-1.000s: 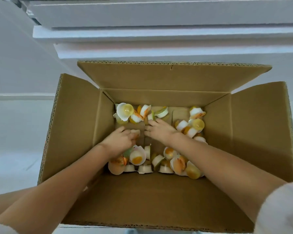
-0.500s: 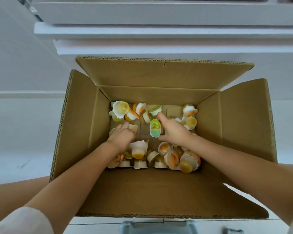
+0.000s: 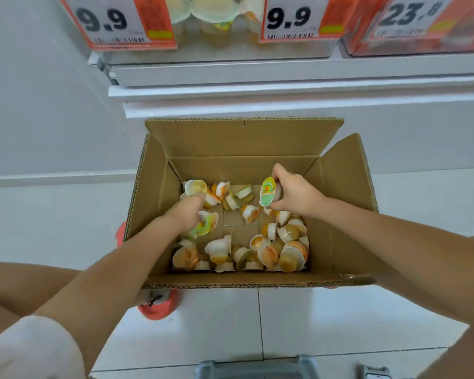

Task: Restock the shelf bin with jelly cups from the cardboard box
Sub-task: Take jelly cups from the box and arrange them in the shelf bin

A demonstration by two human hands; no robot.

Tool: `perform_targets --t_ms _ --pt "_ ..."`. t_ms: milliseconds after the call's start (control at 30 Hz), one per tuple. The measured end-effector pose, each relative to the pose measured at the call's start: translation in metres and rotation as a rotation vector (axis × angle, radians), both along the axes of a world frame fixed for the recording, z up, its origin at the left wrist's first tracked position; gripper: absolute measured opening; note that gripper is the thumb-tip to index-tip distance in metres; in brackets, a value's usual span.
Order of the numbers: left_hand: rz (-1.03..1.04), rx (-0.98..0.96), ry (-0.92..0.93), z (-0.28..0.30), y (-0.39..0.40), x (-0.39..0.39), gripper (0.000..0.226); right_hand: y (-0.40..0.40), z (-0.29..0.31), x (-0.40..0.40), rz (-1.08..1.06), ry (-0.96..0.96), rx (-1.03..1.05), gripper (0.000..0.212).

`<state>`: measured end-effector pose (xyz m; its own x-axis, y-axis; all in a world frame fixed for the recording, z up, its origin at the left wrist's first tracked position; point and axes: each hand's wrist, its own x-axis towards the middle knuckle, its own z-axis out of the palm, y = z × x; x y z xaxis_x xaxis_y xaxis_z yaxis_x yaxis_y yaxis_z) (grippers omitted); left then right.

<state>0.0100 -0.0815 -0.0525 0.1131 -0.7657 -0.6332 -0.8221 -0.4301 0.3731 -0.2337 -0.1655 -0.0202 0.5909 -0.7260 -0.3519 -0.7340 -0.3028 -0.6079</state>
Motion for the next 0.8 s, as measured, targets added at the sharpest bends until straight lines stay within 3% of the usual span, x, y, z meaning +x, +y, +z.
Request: perform_targets --t_ms 100,233,400,567,800 --pt "0.246 -0.152 0.226 0.054 -0.023 0.003 0.011 -0.001 0.039 0.005 0.034 -0.048 -0.051 0.049" --pt "0.436 -0.097 0.568 0.149 -0.047 -0.004 0.005 -0.004 0.114 0.014 0.017 -0.161 -0.15 0.052" --pt "0.646 -0.161 0.775 0.24 -0.045 -0.025 0.029 0.003 0.201 0.026 0.009 -0.427 -0.295 0.048" --pt "0.643 -0.136 1.068 0.269 -0.019 -0.045 0.047 0.014 0.243 0.027 0.113 -0.536 -0.289 0.053" --pt "0.599 -0.101 1.227 0.268 -0.023 -0.053 0.058 -0.004 0.231 0.024 0.166 -0.533 -0.128 0.051"
